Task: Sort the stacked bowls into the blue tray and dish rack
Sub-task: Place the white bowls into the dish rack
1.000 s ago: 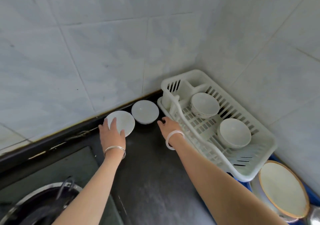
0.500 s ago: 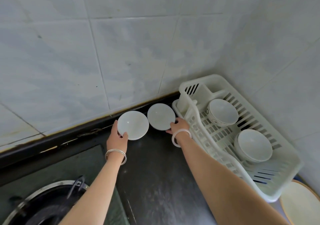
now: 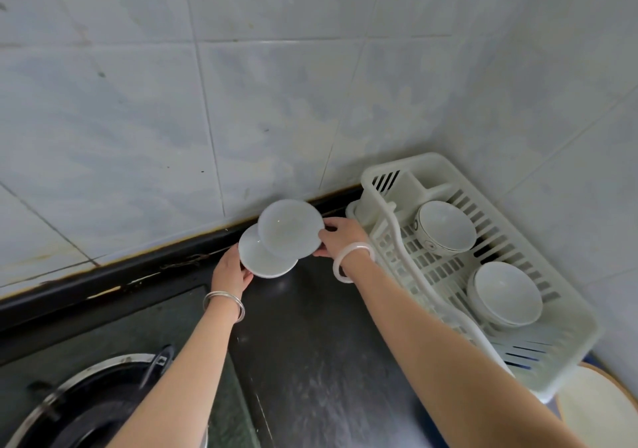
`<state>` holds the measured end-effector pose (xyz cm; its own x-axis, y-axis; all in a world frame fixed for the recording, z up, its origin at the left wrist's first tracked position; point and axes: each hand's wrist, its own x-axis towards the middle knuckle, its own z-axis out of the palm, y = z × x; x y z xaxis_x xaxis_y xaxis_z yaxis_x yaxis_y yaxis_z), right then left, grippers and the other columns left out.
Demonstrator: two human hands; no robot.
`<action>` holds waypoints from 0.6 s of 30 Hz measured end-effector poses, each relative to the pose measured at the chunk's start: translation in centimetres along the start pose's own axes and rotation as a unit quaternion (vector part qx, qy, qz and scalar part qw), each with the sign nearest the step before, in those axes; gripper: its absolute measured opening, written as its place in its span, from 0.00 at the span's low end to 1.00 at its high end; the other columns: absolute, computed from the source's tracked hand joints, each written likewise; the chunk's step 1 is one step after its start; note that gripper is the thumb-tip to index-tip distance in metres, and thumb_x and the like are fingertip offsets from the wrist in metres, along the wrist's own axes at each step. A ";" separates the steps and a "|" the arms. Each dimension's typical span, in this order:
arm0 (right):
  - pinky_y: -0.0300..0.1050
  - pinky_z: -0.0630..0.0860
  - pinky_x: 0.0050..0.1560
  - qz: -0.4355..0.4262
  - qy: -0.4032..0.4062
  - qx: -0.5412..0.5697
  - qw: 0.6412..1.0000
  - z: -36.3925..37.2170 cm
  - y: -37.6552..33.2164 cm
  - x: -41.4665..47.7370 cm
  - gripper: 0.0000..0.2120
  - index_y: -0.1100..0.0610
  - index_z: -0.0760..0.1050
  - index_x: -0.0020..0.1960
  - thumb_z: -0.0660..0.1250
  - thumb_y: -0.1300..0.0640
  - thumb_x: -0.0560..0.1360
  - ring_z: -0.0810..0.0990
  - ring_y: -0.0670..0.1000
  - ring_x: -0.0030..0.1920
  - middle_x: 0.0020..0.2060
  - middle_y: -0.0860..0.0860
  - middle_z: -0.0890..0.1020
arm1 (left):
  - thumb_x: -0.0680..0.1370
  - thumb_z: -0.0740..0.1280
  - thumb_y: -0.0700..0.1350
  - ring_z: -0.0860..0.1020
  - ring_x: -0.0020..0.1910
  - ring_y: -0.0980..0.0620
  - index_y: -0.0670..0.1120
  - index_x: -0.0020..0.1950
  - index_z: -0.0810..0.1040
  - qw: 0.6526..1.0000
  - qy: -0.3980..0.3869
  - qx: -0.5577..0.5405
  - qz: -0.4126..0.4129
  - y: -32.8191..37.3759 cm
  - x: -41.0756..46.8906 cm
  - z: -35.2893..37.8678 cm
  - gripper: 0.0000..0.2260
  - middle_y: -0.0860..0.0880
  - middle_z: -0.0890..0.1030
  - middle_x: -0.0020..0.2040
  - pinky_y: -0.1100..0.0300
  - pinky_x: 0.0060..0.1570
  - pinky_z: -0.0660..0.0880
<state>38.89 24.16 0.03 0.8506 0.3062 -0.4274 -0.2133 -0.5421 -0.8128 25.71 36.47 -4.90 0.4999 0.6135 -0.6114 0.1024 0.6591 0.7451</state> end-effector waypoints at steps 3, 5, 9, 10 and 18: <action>0.53 0.83 0.43 -0.005 -0.004 -0.057 0.998 1.5 -0.4 -0.3 0.16 0.58 0.76 0.60 0.62 0.64 0.74 0.85 0.54 0.35 0.40 0.55 0.82 | 0.80 0.58 0.50 0.70 0.66 0.42 0.45 0.67 0.70 1.000 0.000 -0.002 -0.020 0.3 0.0 -0.2 0.17 0.44 0.73 0.66 0.51 0.65 0.69; 0.53 0.83 0.44 -0.009 -0.005 -0.097 0.995 2.1 -0.6 -0.5 0.14 0.57 0.78 0.58 0.63 0.63 0.74 0.85 0.53 0.35 0.34 0.52 0.81 | 0.79 0.60 0.50 0.71 0.65 0.43 0.46 0.63 0.72 1.000 0.002 0.003 -0.023 0.5 0.0 -0.2 0.15 0.45 0.74 0.63 0.51 0.63 0.70; 0.52 0.83 0.46 -0.014 -0.006 -0.151 0.988 3.1 -0.8 -0.9 0.13 0.57 0.77 0.58 0.63 0.62 0.75 0.84 0.55 0.38 0.38 0.54 0.82 | 0.78 0.62 0.44 0.72 0.64 0.42 0.45 0.64 0.72 1.000 0.006 0.014 -0.008 0.3 0.0 -0.2 0.14 0.44 0.75 0.61 0.51 0.60 0.71; 0.51 0.82 0.46 -0.018 -0.006 -0.165 0.986 3.2 -0.9 -0.9 0.13 0.57 0.77 0.58 0.63 0.62 0.75 0.84 0.55 0.39 0.41 0.56 0.83 | 0.78 0.62 0.43 0.72 0.64 0.41 0.44 0.65 0.72 1.000 0.007 0.029 0.005 0.2 0.2 -0.3 0.15 0.43 0.75 0.63 0.51 0.60 0.71; 0.49 0.80 0.47 0.007 -0.058 -0.135 0.989 3.0 -0.6 -0.2 0.17 0.53 0.72 0.63 0.62 0.61 0.75 0.81 0.56 0.49 0.52 0.55 0.80 | 0.77 0.59 0.36 0.75 0.60 0.42 0.46 0.65 0.73 0.997 -0.006 0.072 0.008 0.5 1.1 -0.6 0.17 0.43 0.75 0.63 0.50 0.57 0.74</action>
<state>37.41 26.74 -0.60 0.7843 0.3765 -0.4930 -0.0747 -0.7317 -0.6776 25.76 37.71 -5.37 0.5128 0.6176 -0.5963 0.2166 0.5790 0.7860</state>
